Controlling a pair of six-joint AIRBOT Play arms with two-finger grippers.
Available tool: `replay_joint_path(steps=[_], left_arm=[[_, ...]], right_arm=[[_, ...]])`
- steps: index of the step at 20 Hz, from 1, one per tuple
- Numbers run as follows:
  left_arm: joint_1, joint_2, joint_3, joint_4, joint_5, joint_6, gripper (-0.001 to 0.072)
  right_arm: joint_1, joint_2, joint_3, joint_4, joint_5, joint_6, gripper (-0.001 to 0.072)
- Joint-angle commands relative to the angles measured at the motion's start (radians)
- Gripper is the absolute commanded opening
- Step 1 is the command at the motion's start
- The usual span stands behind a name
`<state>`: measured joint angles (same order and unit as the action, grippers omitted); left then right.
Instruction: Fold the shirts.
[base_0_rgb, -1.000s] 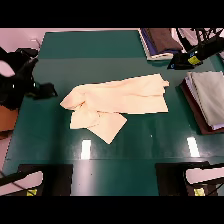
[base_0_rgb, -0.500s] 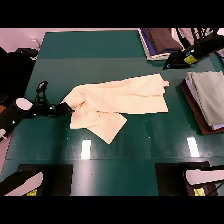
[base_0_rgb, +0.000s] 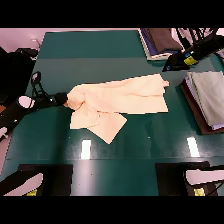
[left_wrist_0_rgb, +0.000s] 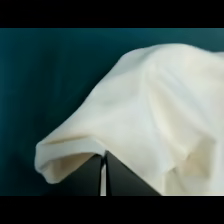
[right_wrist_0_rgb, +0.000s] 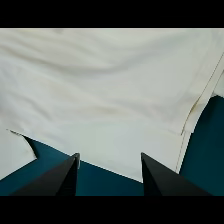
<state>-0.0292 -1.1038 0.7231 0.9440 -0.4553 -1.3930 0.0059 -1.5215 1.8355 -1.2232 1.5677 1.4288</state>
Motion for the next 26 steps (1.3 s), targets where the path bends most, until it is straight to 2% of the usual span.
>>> replay_joint_path(steps=[1,5,6,7,8,11,15,18,20,26], left_arm=[[0.006,-0.001,0.071,0.052,0.047,-0.003,0.0022],[0.089,0.000,0.085,0.049,-0.073,-0.011,0.0024],[0.115,0.000,0.085,0.051,-0.117,-0.002,0.0108],[0.140,0.000,0.085,0.051,-0.159,0.003,0.0485],[0.158,0.000,0.085,0.050,-0.209,0.004,0.0563],[0.164,-0.001,0.072,0.043,-0.324,0.062,0.0547],[0.130,-0.001,-0.019,0.017,-0.320,0.068,0.0547],[0.037,-0.001,-0.094,-0.008,-0.219,0.066,0.0547],[-0.006,-0.024,-0.104,-0.040,-0.142,0.024,0.0547],[-0.017,-0.113,-0.093,-0.174,-0.035,0.006,0.0546]], right_arm=[[0.001,0.001,0.001,0.000,0.015,0.001,0.0439],[0.001,0.001,0.001,-0.001,0.031,0.001,0.0439],[0.001,0.001,0.001,-0.001,0.031,0.001,0.0439],[0.001,0.001,0.001,-0.001,0.031,0.001,0.0439],[0.001,0.000,0.001,-0.001,0.029,0.001,0.0439],[0.001,0.000,0.001,-0.001,0.029,0.001,0.0439],[0.001,0.000,0.001,0.000,0.029,0.002,0.0439],[0.001,0.000,0.001,0.000,0.029,0.003,0.0439],[0.001,0.000,0.001,0.000,0.030,0.003,0.0439],[0.001,0.001,0.001,0.000,0.041,0.003,0.0439]])
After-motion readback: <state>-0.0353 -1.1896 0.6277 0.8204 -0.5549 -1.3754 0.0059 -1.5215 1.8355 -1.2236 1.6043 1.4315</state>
